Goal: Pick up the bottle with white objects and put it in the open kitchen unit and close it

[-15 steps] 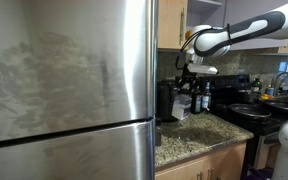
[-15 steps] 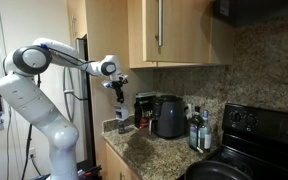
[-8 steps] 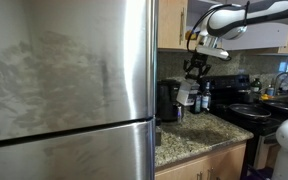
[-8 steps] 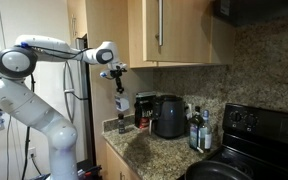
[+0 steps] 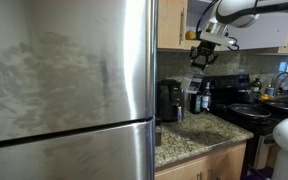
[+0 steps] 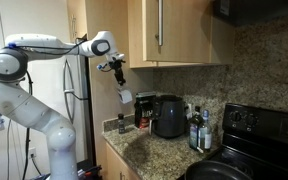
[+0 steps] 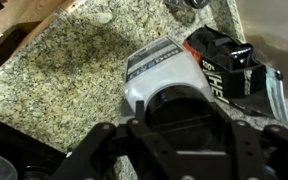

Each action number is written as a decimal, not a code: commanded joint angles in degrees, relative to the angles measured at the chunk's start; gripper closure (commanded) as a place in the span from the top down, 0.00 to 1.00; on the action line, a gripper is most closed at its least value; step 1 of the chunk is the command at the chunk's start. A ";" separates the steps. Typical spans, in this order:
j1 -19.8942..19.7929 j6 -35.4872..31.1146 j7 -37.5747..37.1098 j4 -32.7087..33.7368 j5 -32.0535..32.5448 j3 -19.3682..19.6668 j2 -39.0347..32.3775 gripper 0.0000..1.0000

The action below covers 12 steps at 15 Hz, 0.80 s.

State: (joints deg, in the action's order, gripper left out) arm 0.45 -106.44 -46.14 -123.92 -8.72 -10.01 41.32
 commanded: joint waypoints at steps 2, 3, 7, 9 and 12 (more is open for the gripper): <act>-4.12 1.82 -6.08 6.49 -0.64 0.61 6.54 0.37; -3.25 3.18 -4.03 4.64 -0.70 0.58 5.17 0.62; -6.05 5.23 -5.67 7.75 2.32 0.34 5.50 0.37; -8.04 6.63 -7.76 12.98 3.24 1.79 3.88 0.37; -11.68 8.51 -13.33 22.33 4.47 3.83 1.24 0.37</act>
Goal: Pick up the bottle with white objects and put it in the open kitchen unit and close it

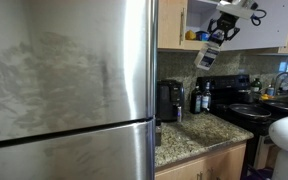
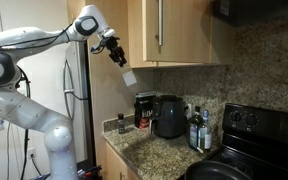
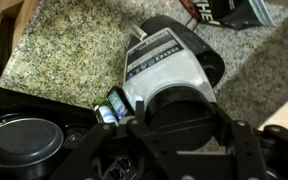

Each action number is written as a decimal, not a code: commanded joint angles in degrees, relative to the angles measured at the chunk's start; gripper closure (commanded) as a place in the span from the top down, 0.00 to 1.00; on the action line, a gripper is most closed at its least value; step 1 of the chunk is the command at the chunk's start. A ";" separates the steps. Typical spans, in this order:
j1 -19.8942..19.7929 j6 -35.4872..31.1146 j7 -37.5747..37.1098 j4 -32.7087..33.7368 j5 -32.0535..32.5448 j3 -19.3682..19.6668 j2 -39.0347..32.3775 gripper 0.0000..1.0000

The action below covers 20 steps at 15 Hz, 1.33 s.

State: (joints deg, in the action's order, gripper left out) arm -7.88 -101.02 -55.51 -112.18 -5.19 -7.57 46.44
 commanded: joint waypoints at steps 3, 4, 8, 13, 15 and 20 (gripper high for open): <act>-2.91 0.45 -3.11 8.60 0.75 2.31 -2.23 0.62; -3.25 0.18 -3.14 11.42 0.77 3.10 -3.31 0.62; -5.25 -0.07 -7.11 18.26 1.30 3.31 -8.20 0.37; -6.19 3.82 -22.14 34.14 0.28 4.18 -15.39 0.37; -4.06 2.25 -21.20 28.67 1.44 4.54 -12.22 0.62; -5.99 5.10 -30.47 38.67 3.13 3.00 -19.34 0.37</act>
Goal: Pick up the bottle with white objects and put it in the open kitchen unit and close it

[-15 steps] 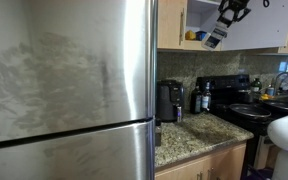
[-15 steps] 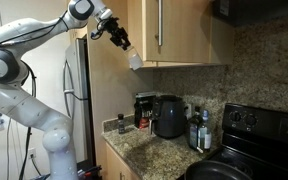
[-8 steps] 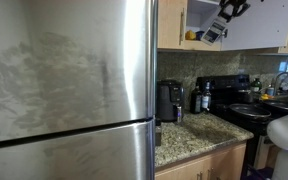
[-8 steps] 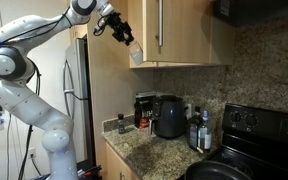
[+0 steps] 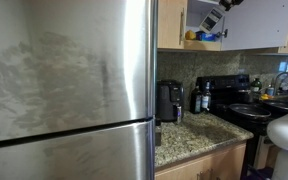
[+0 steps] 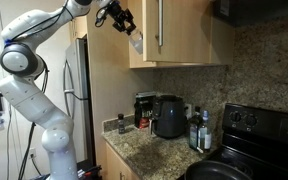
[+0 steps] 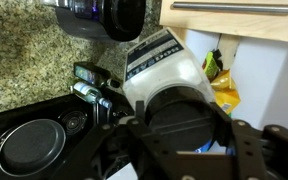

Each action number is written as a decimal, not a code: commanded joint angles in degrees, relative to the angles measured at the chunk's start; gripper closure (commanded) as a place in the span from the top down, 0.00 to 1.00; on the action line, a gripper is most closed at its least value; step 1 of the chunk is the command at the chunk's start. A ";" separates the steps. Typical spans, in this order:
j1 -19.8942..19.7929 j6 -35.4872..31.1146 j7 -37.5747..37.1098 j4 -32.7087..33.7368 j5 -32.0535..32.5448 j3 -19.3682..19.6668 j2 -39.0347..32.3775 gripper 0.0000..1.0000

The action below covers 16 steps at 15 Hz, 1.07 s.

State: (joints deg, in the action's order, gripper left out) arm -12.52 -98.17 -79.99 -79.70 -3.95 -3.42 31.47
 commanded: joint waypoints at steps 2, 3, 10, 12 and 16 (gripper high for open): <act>-1.56 5.83 -13.63 12.93 1.83 -1.34 -8.32 0.37; -1.38 7.46 -17.25 15.06 2.04 -1.50 -9.53 0.37; -0.34 9.87 -23.05 12.83 1.73 -0.99 -9.83 0.62; -0.68 9.35 -25.37 14.85 1.06 -0.98 -11.90 0.37; 1.85 11.23 -36.35 27.51 -4.66 3.56 -21.70 0.37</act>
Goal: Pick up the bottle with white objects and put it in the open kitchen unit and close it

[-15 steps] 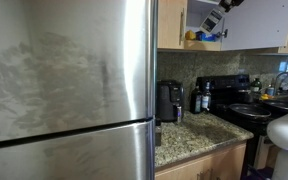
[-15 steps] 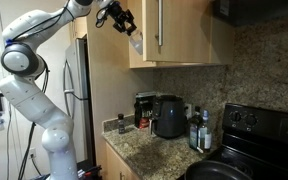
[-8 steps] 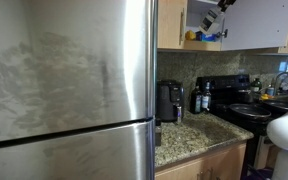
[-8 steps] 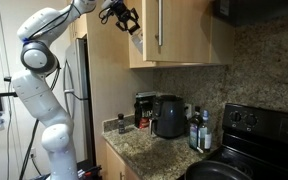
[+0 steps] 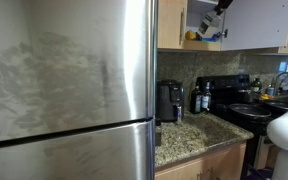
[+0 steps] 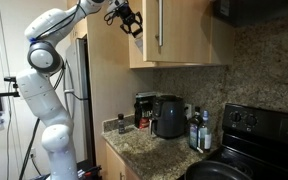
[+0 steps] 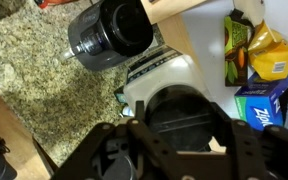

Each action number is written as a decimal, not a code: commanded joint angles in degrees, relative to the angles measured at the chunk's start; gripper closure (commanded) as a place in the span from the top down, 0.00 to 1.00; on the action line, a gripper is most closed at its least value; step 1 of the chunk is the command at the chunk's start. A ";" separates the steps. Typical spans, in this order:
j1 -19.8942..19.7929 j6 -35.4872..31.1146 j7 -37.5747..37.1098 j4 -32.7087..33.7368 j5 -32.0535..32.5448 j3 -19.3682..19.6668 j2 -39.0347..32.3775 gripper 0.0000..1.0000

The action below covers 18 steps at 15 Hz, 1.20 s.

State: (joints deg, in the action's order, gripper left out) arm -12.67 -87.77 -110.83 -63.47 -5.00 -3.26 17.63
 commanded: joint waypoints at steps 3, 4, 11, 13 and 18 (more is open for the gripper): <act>3.08 0.41 -11.83 17.81 -8.33 6.78 -12.95 0.37; 3.45 0.34 -13.85 19.98 -10.36 7.76 -14.48 0.37; 3.32 -0.47 -16.08 18.57 -12.44 7.83 -16.04 0.37; 2.96 -1.78 -21.95 23.24 -17.40 8.58 -19.92 0.37; 2.35 -5.90 -32.98 32.70 -23.16 9.77 -27.27 0.37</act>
State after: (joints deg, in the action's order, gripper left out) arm -9.26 -90.54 -137.99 -39.84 -24.84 5.72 -4.24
